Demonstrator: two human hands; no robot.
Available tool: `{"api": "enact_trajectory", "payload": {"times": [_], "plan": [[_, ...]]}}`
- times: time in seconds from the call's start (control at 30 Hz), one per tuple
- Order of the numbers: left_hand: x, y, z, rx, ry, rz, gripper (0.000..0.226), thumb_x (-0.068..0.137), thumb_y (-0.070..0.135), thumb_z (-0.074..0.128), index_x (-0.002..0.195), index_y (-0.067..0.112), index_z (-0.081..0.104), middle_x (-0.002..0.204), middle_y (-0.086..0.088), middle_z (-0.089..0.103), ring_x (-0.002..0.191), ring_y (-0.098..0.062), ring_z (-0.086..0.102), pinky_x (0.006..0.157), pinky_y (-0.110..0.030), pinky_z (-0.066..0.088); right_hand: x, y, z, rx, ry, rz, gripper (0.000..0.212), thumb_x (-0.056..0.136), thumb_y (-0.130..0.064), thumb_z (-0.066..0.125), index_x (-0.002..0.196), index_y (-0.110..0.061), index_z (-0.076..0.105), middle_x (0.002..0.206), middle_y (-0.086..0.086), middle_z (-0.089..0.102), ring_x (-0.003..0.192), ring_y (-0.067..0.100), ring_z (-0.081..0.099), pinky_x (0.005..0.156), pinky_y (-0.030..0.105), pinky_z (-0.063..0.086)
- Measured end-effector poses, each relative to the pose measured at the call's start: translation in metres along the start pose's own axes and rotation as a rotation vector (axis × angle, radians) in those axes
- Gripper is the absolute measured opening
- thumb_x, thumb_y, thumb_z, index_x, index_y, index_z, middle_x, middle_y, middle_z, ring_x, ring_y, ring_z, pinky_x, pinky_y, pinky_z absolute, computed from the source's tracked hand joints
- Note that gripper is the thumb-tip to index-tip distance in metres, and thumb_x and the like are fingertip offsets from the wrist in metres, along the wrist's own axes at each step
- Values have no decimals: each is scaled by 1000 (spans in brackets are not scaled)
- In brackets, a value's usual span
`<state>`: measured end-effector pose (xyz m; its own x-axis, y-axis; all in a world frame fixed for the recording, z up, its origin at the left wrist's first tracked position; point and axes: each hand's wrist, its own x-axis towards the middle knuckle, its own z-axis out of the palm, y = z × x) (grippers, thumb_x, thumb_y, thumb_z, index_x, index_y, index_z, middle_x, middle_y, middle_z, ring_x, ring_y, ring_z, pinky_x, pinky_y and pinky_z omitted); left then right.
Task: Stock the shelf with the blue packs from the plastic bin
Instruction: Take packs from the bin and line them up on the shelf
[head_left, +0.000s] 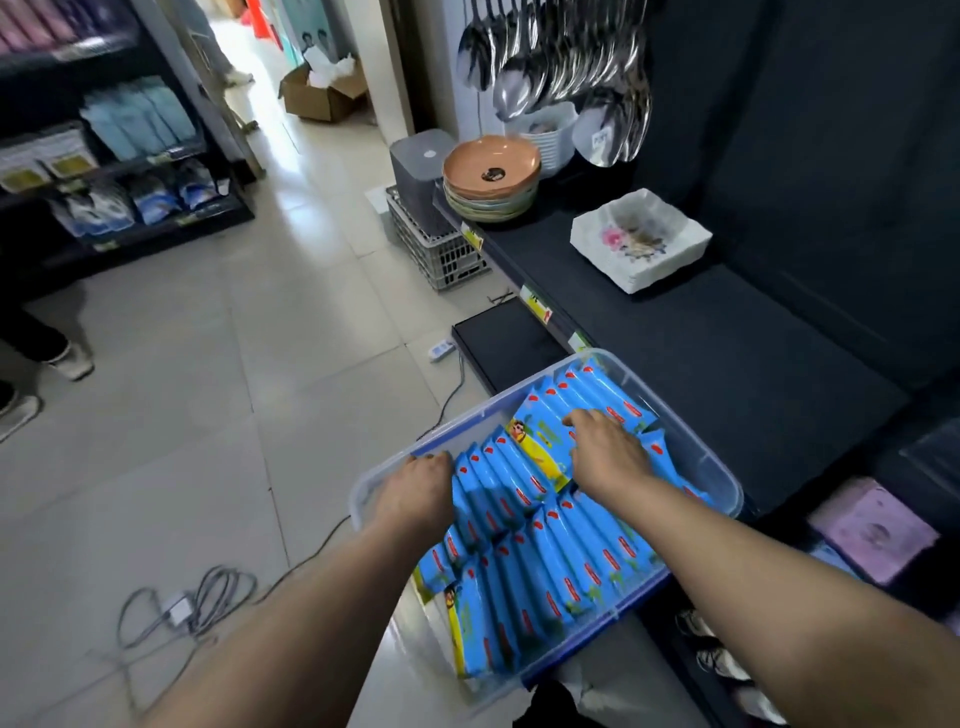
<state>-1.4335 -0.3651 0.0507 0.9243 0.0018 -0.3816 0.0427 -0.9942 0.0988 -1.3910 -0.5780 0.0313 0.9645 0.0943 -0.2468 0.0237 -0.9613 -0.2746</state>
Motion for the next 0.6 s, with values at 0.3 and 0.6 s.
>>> {"api": "enact_trajectory", "payload": {"times": [0.3, 0.6], "plan": [[23, -20, 6, -88, 26, 14, 47, 84, 4, 43, 127, 22, 51, 128, -3, 57, 120, -23, 49, 92, -35, 45, 34, -4, 38, -138, -13, 106, 44, 90, -14, 54, 132, -14, 40, 129, 8, 46, 119, 27, 42, 96, 38, 39], [39, -54, 9, 64, -132, 152, 41, 87, 8, 46, 121, 28, 57, 123, 1, 60, 114, -20, 55, 86, -29, 45, 1, -12, 45, 151, 17, 283, 32, 92, -21, 55, 123, -15, 50, 127, 7, 52, 117, 30, 49, 90, 38, 43]]}}
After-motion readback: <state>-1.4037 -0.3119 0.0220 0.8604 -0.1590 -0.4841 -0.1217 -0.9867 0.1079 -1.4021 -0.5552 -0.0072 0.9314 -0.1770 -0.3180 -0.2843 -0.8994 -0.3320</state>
